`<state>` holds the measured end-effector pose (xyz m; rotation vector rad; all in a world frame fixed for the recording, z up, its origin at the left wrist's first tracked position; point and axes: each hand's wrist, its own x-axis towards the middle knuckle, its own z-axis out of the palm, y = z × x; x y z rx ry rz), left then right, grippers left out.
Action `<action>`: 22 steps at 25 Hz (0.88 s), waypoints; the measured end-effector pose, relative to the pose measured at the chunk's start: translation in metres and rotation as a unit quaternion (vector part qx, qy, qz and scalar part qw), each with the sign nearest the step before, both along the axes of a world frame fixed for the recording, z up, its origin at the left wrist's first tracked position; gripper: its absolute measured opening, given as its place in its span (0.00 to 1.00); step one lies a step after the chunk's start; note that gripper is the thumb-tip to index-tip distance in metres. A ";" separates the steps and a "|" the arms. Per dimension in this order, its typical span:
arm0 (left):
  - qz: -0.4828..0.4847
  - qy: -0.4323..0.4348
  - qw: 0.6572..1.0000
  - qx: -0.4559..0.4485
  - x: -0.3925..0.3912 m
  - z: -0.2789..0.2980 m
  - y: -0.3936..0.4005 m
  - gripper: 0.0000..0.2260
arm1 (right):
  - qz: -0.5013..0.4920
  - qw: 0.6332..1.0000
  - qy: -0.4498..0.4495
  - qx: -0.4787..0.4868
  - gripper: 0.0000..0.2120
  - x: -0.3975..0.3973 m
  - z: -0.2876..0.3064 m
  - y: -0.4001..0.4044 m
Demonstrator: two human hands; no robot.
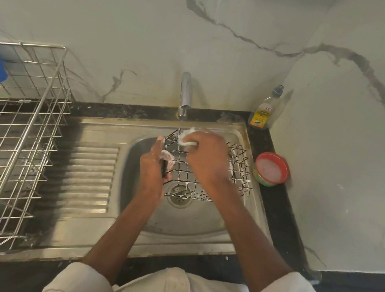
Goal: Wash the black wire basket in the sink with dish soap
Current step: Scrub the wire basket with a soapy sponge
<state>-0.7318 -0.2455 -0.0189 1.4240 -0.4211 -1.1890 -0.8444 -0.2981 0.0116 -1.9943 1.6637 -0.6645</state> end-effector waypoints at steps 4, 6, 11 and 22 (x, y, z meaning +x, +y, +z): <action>0.016 0.018 1.000 -0.001 0.006 -0.003 0.004 0.24 | 0.007 0.988 -0.139 0.060 0.13 -0.013 -0.010 0.010; 0.033 0.027 0.999 0.002 0.016 -0.004 0.007 0.17 | -0.114 0.977 -0.149 0.103 0.13 -0.057 -0.026 -0.003; 0.053 0.031 0.998 0.006 0.021 -0.006 0.014 0.13 | -0.217 0.970 0.026 0.105 0.11 -0.101 -0.040 -0.004; 0.064 0.045 0.997 0.011 0.014 -0.012 0.010 0.23 | -0.084 0.922 -0.281 0.252 0.10 -0.027 -0.014 0.039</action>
